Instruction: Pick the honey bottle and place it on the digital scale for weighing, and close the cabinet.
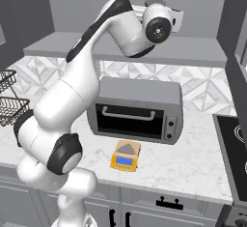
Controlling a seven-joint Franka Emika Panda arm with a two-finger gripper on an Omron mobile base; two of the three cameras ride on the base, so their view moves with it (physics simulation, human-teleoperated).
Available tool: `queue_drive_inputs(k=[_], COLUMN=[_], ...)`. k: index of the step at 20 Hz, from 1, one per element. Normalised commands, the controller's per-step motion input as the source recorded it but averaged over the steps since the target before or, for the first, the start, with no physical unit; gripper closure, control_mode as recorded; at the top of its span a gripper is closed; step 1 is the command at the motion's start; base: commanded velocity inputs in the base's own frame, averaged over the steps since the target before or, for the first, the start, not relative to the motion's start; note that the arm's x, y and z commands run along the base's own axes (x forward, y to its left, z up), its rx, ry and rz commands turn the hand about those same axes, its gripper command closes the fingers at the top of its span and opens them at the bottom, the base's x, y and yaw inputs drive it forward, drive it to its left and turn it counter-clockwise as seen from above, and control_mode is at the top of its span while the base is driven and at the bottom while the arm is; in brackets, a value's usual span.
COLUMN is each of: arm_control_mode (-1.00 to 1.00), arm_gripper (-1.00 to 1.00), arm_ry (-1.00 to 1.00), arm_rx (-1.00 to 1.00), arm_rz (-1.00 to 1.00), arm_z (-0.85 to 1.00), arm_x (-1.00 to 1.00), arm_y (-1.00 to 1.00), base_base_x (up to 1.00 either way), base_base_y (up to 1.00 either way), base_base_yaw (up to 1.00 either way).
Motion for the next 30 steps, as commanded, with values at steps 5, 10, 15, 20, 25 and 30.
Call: queue_drive_inputs(k=[5,10,15,20,25,30], arm_control_mode=[-1.00,-1.00,-1.00,-1.00,-1.00,-1.00], arm_gripper=[1.00,1.00,1.00,1.00,1.00,1.00], arm_ry=[-0.18,-0.02,0.14,0.36,0.17,0.07], arm_rx=[0.05,0.00,-0.07,-0.09,0.01,0.00], arm_rz=[0.00,0.00,0.00,0.05,0.18,0.25], arm_z=[-0.07,-0.07,0.00,-0.83,-0.94,-0.81], arm_x=[-0.89,-1.00,-1.00,-0.65,-0.08,0.02], arm_y=[0.05,0.04,0.10,0.01,0.05,0.05], base_base_x=[0.00,0.00,0.00,0.00,0.00,0.00], base_base_y=[0.00,0.00,0.00,0.00,0.00,0.00], base_base_yaw=[0.00,0.00,0.00,0.00,0.00,0.00])
